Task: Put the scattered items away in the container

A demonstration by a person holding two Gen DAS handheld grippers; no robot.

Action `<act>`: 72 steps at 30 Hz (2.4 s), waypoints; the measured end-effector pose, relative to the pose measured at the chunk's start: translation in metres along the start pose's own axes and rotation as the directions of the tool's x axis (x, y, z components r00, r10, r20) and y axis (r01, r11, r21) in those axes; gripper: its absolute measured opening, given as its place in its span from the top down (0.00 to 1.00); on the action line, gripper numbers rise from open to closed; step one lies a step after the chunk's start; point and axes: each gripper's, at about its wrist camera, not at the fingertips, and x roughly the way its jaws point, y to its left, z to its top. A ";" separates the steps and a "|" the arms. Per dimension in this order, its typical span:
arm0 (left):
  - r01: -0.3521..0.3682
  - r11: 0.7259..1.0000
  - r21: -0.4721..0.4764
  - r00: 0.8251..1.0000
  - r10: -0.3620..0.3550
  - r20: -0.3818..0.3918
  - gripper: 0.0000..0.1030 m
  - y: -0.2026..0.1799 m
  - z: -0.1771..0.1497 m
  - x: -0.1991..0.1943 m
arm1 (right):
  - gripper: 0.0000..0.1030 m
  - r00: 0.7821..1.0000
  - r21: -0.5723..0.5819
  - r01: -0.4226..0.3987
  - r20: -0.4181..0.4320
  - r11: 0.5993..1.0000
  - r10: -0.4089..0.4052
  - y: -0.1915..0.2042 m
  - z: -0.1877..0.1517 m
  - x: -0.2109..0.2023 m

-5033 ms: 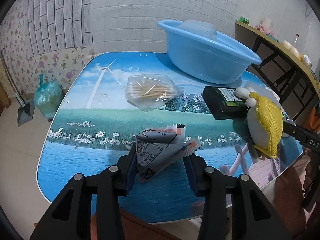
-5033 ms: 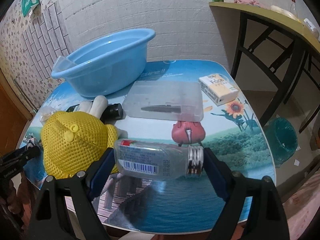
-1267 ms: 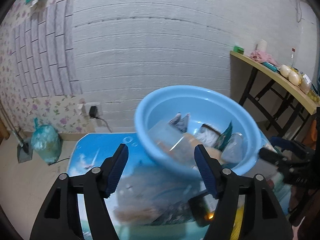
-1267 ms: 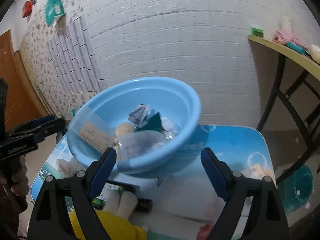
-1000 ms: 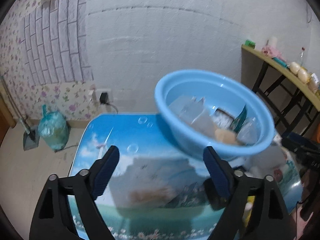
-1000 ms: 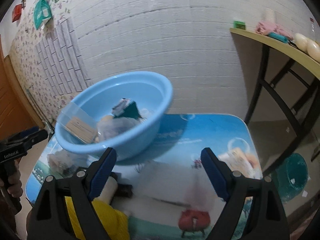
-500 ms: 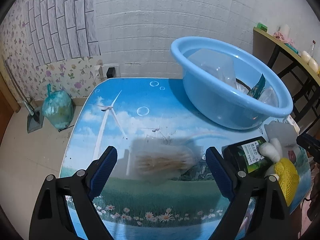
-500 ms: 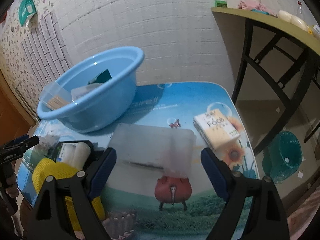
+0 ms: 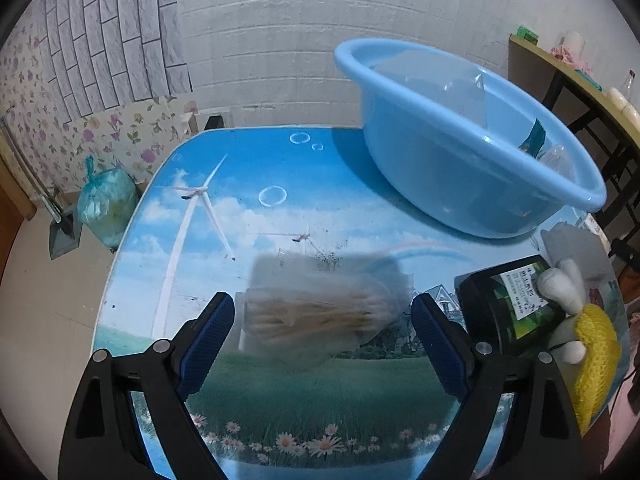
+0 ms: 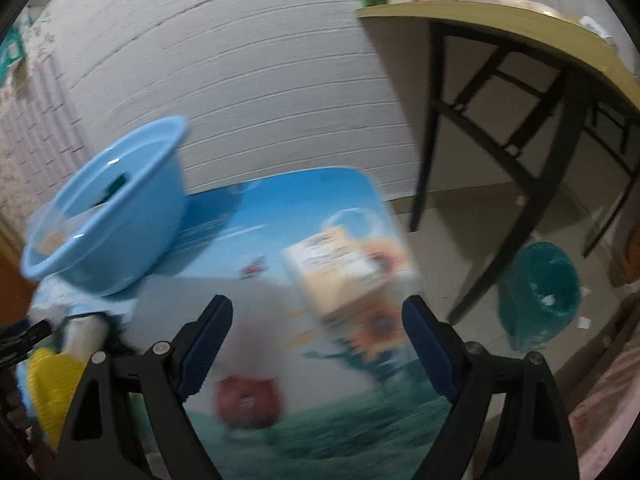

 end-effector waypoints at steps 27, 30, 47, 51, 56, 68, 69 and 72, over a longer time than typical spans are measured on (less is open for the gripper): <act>0.027 1.000 0.009 0.999 -0.028 0.041 0.34 0.002 -0.007 -0.017 | 0.53 0.995 -0.092 -0.061 -0.083 0.994 0.053 -0.003 -0.006 0.016; 0.034 0.999 0.006 0.998 -0.034 0.054 0.34 0.001 -0.011 -0.028 | 0.53 0.996 -0.082 -0.043 -0.082 0.996 0.036 -0.004 -0.011 0.006; 0.051 0.999 0.009 0.996 -0.051 0.070 0.33 0.008 -0.068 -0.069 | 0.53 0.992 -0.080 -0.022 -0.125 0.997 0.012 0.012 -0.061 -0.050; 0.052 0.999 0.010 0.996 -0.053 0.069 0.33 0.007 -0.078 -0.071 | 0.53 0.990 -0.100 -0.048 -0.139 0.994 0.034 0.022 -0.074 -0.058; 0.053 0.998 0.033 0.996 -0.055 0.072 0.33 0.001 -0.084 -0.071 | 0.53 0.983 -0.127 -0.071 -0.176 0.989 0.048 0.042 -0.091 -0.057; 0.053 0.999 0.007 0.997 -0.053 0.051 0.32 0.003 -0.088 -0.061 | 0.44 0.984 -0.158 -0.089 -0.166 0.983 0.063 0.058 -0.097 -0.058; 0.051 0.999 0.010 0.997 -0.052 0.052 0.32 0.002 -0.089 -0.060 | 0.44 0.985 -0.159 -0.090 -0.162 0.983 0.063 0.058 -0.097 -0.057; 0.031 0.999 0.036 0.997 -0.033 0.068 0.30 -0.001 -0.090 -0.058 | 0.44 0.991 -0.149 -0.072 -0.123 0.986 0.054 0.057 -0.096 -0.057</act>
